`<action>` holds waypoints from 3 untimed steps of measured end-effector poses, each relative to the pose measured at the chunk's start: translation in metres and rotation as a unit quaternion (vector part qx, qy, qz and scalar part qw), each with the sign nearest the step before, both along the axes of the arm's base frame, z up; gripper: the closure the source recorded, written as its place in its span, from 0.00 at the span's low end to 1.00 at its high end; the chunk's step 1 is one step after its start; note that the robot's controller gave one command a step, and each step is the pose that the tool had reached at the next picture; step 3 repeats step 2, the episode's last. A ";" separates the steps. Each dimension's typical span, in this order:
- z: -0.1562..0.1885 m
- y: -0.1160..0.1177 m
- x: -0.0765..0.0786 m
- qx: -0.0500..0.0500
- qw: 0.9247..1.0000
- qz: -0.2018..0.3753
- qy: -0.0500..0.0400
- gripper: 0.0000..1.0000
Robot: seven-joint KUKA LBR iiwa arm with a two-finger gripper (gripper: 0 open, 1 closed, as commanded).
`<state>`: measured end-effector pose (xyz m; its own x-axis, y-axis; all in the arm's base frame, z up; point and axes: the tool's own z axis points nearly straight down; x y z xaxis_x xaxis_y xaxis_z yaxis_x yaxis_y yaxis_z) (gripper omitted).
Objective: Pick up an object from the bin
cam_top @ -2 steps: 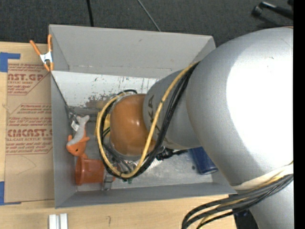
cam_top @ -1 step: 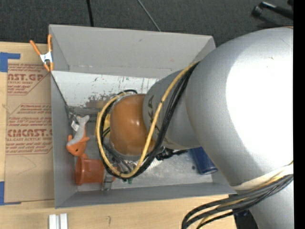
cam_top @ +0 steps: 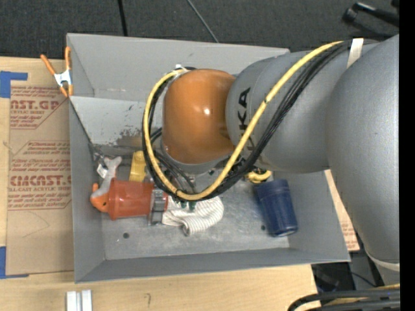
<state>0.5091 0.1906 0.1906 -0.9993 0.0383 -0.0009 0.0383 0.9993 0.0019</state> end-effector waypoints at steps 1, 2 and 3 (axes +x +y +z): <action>0.000 0.000 0.000 0.000 1.000 0.000 0.000 1.00; 0.082 0.006 0.008 0.000 1.000 -0.001 -0.001 1.00; 0.082 0.006 0.008 0.000 1.000 -0.001 -0.001 1.00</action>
Offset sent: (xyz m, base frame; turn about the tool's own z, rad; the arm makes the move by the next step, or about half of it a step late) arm 0.0080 0.0044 0.0820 0.0050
